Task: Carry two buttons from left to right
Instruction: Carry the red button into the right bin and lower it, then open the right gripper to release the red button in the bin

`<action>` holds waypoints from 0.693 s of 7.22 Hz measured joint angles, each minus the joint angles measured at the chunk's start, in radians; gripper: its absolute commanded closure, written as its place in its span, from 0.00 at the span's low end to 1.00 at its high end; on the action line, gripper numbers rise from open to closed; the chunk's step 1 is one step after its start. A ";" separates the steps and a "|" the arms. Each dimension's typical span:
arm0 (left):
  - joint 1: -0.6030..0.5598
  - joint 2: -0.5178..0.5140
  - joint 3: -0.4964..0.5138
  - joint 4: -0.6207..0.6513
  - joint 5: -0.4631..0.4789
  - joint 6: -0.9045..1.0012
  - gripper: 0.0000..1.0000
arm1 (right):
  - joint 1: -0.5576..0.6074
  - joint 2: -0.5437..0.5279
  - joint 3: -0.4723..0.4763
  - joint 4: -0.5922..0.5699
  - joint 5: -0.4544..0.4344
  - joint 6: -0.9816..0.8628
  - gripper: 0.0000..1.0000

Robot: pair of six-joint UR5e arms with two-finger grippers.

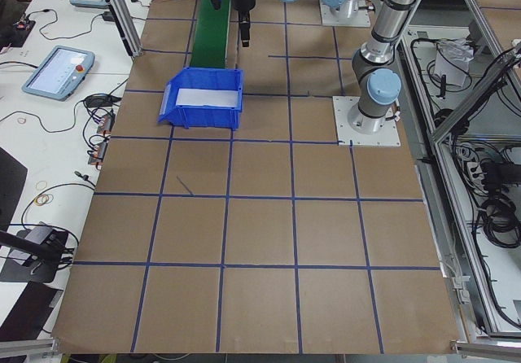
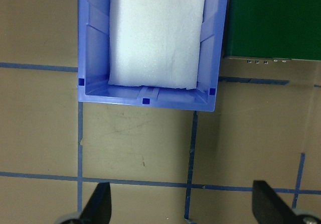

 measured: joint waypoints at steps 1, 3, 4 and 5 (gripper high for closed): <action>0.000 0.000 0.000 0.000 0.000 0.000 0.00 | 0.000 0.002 0.013 -0.002 0.002 0.000 0.32; 0.000 0.000 0.000 0.000 0.000 0.000 0.00 | 0.000 0.003 0.021 -0.006 0.005 0.001 0.00; 0.000 0.000 0.001 0.000 0.000 0.000 0.00 | 0.000 0.001 0.019 -0.006 0.006 0.002 0.00; 0.000 0.000 0.001 0.000 0.000 0.000 0.00 | 0.000 -0.009 0.017 -0.002 0.005 0.002 0.00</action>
